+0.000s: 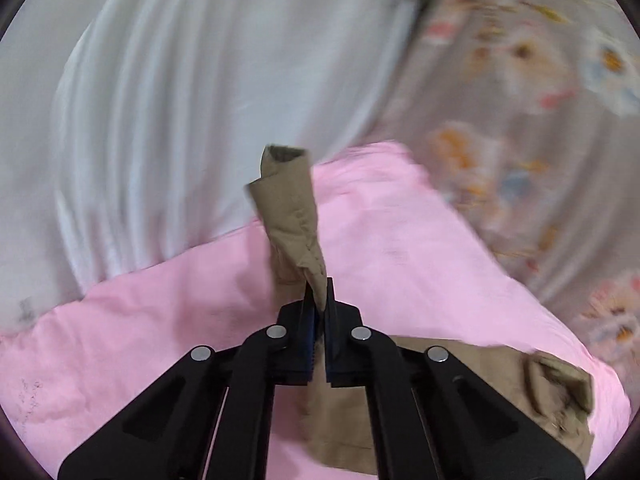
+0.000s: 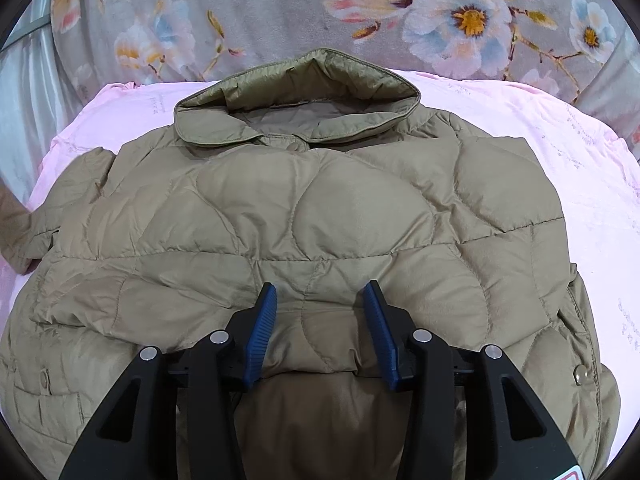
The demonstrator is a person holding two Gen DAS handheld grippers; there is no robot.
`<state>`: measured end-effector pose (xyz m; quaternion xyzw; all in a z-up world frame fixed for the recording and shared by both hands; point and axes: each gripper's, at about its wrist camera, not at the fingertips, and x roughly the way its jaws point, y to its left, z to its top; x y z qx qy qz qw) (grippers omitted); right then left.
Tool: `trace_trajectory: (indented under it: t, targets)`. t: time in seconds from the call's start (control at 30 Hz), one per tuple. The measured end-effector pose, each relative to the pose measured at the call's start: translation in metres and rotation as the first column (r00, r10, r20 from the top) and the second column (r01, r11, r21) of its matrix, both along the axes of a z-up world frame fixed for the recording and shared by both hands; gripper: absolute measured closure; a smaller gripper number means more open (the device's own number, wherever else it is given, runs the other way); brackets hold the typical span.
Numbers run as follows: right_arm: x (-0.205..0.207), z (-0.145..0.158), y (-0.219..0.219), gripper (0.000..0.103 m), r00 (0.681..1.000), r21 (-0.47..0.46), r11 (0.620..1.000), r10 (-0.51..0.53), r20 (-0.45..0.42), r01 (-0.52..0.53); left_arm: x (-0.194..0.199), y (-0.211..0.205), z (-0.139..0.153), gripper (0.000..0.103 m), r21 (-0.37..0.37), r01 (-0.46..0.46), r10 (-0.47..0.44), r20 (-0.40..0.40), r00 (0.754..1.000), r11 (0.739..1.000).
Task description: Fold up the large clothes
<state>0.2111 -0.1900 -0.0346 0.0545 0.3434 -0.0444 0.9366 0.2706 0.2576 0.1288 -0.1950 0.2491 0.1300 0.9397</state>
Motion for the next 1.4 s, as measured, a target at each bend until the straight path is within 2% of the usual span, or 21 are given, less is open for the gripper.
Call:
trace_trajectory:
  t: [0.13, 0.2, 0.33, 0.43, 0.47, 0.5, 0.53, 0.57, 0.6, 0.63, 0.73, 0.77, 0.93, 1.0, 1.13, 1.17, 1.2, 1.23, 1.27, 1.33, 1.4]
  targets:
    - [-0.008, 0.008, -0.003, 0.057, 0.999, 0.018, 1.000, -0.014, 0.042, 0.014, -0.014, -0.099, 0.036, 0.101, 0.045, 0.224, -0.226, 0.046, 0.973, 0.974]
    - [-0.020, 0.018, -0.007, 0.052, 0.996, 0.025, 0.999, -0.027, 0.086, 0.025, -0.023, -0.160, 0.042, 0.101, 0.071, 0.349, -0.352, 0.040, 0.935, 0.934]
    - [-0.046, 0.034, -0.025, 0.046, 0.989, 0.082, 0.996, -0.034, 0.142, 0.023, -0.035, -0.270, 0.022, 0.101, 0.094, 0.532, -0.531, -0.032, 0.847, 0.842]
    - [-0.060, 0.038, -0.042, 0.044, 0.986, 0.089, 0.996, -0.045, 0.157, 0.032, -0.039, -0.321, -0.006, 0.097, 0.062, 0.600, -0.593, -0.099, 0.799, 0.797]
    - [-0.064, 0.039, -0.047, 0.043, 0.986, 0.090, 0.995, -0.050, 0.161, 0.036, -0.040, -0.330, -0.015, 0.094, 0.042, 0.609, -0.601, -0.119, 0.790, 0.792]
    - [-0.068, 0.038, -0.054, 0.041, 0.985, 0.095, 0.995, -0.054, 0.162, 0.038, -0.038, -0.337, -0.024, 0.082, 0.016, 0.617, -0.609, -0.140, 0.780, 0.787]
    - [-0.071, 0.037, -0.057, 0.040, 0.985, 0.099, 0.994, -0.057, 0.161, 0.041, -0.037, -0.342, -0.032, 0.063, -0.014, 0.625, -0.619, -0.155, 0.770, 0.781]
    - [-0.073, 0.036, -0.062, 0.039, 0.986, 0.105, 0.994, -0.059, 0.158, 0.043, -0.036, -0.345, -0.039, 0.054, -0.051, 0.627, -0.626, -0.157, 0.764, 0.778]
    - [-0.074, 0.034, -0.069, 0.039, 0.987, 0.123, 0.992, -0.059, 0.151, 0.041, -0.039, -0.343, -0.043, 0.039, -0.080, 0.623, -0.627, -0.147, 0.765, 0.778]
    - [-0.074, 0.034, -0.072, 0.038, 0.987, 0.139, 0.990, -0.057, 0.148, 0.036, -0.044, -0.337, -0.045, 0.032, -0.108, 0.618, -0.627, -0.127, 0.768, 0.779]
    - [-0.074, 0.036, -0.083, 0.034, 0.988, 0.204, 0.979, -0.040, 0.146, 0.010, -0.048, -0.316, -0.046, 0.022, -0.161, 0.613, -0.630, -0.087, 0.772, 0.773]
    - [-0.072, 0.037, -0.084, 0.032, 0.989, 0.221, 0.975, -0.033, 0.147, 0.000, -0.049, -0.300, -0.043, 0.022, -0.178, 0.603, -0.621, -0.071, 0.781, 0.778]
    - [-0.047, 0.036, -0.088, 0.030, 0.994, 0.331, 0.943, 0.000, 0.113, -0.037, -0.032, -0.235, -0.046, 0.022, -0.213, 0.480, -0.507, -0.094, 0.857, 0.851]
    - [-0.029, 0.032, -0.087, 0.030, 0.997, 0.366, 0.930, 0.006, 0.083, -0.037, -0.024, -0.204, -0.055, 0.022, -0.261, 0.416, -0.457, -0.117, 0.882, 0.871]
    - [0.006, 0.016, -0.080, 0.030, 1.000, 0.404, 0.915, 0.010, -0.001, -0.009, -0.015, -0.158, -0.080, 0.022, -0.400, 0.318, -0.402, -0.145, 0.904, 0.860]
    - [0.011, 0.012, -0.079, 0.042, 1.000, 0.414, 0.910, 0.005, -0.014, 0.002, -0.015, -0.153, -0.084, 0.022, -0.412, 0.308, -0.396, -0.146, 0.907, 0.857]
    - [0.015, 0.011, -0.076, 0.073, 1.000, 0.418, 0.908, 0.001, -0.011, 0.004, -0.014, -0.150, -0.087, 0.022, -0.421, 0.301, -0.392, -0.148, 0.908, 0.856]
    - [0.018, 0.011, -0.074, 0.089, 1.000, 0.423, 0.906, 0.017, -0.013, -0.010, -0.013, -0.147, -0.090, 0.022, -0.428, 0.297, -0.391, -0.149, 0.908, 0.854]
    - [0.019, 0.014, -0.073, 0.098, 1.000, 0.429, 0.903, 0.026, -0.014, -0.017, -0.012, -0.144, -0.092, 0.022, -0.437, 0.296, -0.393, -0.149, 0.908, 0.849]
    - [0.010, 0.028, -0.078, 0.100, 0.998, 0.453, 0.890, 0.016, 0.056, -0.040, -0.007, -0.142, -0.098, 0.022, -0.457, 0.281, -0.387, -0.156, 0.909, 0.844]
    - [0.000, 0.050, -0.081, 0.100, 0.992, 0.431, 0.900, 0.007, 0.125, -0.061, -0.001, -0.138, -0.103, 0.022, -0.488, 0.274, -0.392, -0.157, 0.906, 0.829]
